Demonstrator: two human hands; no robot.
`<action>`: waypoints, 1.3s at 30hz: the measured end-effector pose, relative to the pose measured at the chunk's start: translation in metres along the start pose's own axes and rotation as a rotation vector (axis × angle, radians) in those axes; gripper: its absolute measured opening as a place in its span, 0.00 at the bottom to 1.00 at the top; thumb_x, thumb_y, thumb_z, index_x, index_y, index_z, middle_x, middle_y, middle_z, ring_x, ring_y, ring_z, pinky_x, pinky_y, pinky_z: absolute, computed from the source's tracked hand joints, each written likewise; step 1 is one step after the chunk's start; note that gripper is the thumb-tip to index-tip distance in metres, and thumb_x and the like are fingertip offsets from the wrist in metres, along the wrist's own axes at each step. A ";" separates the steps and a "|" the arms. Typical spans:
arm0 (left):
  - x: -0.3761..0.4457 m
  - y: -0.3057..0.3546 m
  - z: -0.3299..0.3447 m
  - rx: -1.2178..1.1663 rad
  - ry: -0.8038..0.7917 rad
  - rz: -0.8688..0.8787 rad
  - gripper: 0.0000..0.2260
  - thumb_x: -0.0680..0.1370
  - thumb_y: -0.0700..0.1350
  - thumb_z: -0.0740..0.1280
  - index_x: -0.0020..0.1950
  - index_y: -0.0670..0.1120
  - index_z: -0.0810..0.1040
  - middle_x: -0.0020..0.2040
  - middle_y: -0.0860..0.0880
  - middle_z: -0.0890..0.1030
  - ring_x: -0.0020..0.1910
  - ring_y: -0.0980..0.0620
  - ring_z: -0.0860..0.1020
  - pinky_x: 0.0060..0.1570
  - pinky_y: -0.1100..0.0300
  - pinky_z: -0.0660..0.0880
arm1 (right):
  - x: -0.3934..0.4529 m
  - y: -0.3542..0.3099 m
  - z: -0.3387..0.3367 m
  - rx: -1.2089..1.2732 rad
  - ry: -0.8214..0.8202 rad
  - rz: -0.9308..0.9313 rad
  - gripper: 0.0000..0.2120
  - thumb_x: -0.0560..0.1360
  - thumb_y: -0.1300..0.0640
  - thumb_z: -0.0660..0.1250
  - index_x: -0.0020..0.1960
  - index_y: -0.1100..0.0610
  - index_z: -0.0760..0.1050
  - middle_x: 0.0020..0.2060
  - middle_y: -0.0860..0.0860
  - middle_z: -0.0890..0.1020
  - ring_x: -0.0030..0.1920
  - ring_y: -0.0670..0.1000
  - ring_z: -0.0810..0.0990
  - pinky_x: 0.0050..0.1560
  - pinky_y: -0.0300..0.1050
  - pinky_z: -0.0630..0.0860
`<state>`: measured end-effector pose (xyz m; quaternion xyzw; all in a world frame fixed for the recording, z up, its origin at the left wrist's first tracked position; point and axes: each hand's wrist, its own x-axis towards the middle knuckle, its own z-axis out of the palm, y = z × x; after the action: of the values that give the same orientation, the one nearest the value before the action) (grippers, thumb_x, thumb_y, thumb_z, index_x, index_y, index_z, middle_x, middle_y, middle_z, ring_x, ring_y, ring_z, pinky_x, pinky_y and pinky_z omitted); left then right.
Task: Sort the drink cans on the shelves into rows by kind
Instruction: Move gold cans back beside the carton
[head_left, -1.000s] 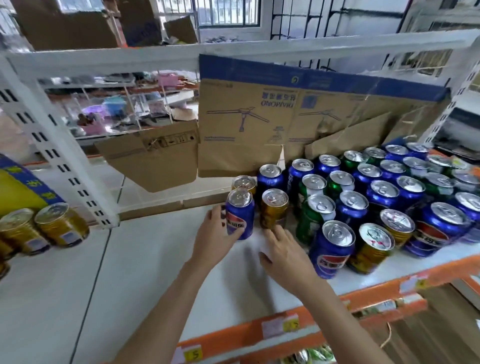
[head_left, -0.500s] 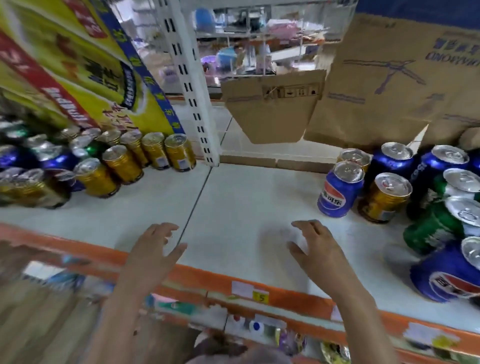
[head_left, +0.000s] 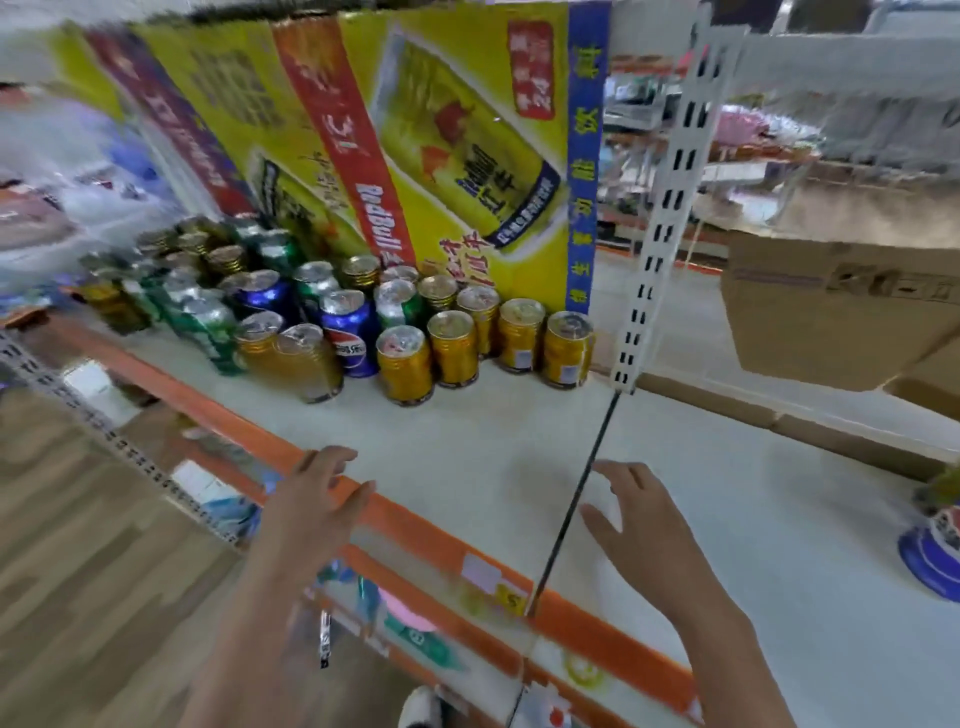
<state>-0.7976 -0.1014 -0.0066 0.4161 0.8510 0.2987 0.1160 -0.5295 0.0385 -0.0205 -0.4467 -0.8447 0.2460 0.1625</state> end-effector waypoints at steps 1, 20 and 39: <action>0.008 -0.010 -0.006 0.000 0.016 -0.007 0.18 0.75 0.47 0.69 0.64 0.45 0.73 0.58 0.45 0.76 0.55 0.48 0.76 0.51 0.55 0.73 | 0.009 -0.011 0.007 -0.014 -0.012 -0.015 0.21 0.79 0.51 0.60 0.71 0.51 0.62 0.62 0.48 0.68 0.62 0.47 0.68 0.56 0.36 0.66; 0.145 -0.101 -0.035 -0.220 0.139 0.004 0.31 0.72 0.54 0.72 0.69 0.42 0.65 0.62 0.46 0.71 0.58 0.49 0.73 0.50 0.59 0.69 | 0.144 -0.153 0.111 0.104 0.083 0.157 0.34 0.73 0.45 0.68 0.72 0.57 0.58 0.65 0.54 0.69 0.62 0.55 0.71 0.56 0.46 0.70; 0.146 -0.067 0.000 -0.378 0.335 -0.060 0.27 0.61 0.50 0.80 0.48 0.45 0.66 0.48 0.48 0.69 0.46 0.47 0.71 0.42 0.60 0.64 | 0.148 -0.168 0.111 0.059 0.068 0.278 0.30 0.68 0.39 0.69 0.60 0.53 0.61 0.57 0.53 0.77 0.55 0.58 0.76 0.51 0.50 0.73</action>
<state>-0.9320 -0.0196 -0.0398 0.3063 0.7994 0.5136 0.0577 -0.7791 0.0513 -0.0098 -0.5624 -0.7612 0.2756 0.1683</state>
